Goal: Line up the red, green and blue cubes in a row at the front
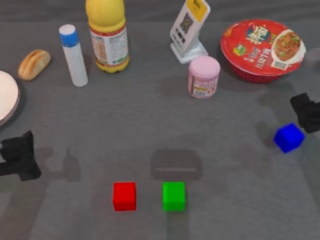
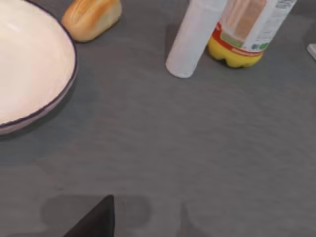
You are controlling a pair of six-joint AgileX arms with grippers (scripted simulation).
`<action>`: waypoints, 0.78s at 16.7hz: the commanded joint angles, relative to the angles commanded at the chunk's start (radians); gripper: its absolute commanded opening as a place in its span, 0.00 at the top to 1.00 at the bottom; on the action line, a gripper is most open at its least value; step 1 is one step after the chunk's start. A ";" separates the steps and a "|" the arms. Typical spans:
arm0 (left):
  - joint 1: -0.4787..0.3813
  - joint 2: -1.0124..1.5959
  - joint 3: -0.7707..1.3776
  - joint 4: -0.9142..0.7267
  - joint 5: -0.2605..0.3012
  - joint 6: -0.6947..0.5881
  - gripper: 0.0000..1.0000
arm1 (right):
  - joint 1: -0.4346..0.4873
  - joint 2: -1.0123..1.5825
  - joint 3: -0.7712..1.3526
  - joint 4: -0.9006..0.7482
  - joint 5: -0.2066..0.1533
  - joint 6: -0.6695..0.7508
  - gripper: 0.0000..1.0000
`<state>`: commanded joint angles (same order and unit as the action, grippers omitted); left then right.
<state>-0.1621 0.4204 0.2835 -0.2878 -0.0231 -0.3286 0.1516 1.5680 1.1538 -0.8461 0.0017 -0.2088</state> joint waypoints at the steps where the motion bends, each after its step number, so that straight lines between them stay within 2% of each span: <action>1: 0.033 -0.071 -0.055 0.045 0.003 0.050 0.00 | 0.008 0.078 0.061 -0.043 0.000 -0.011 0.00; 7: 0.166 -0.372 -0.260 0.255 0.020 0.290 0.00 | 0.039 0.401 0.322 -0.209 0.000 -0.054 0.00; 13: 0.182 -0.420 -0.284 0.288 0.023 0.329 0.00 | 0.044 0.442 0.362 -0.231 0.000 -0.060 0.00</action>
<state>0.0200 0.0000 0.0000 0.0000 0.0000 0.0000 0.1955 2.0095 1.5156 -1.0768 0.0015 -0.2692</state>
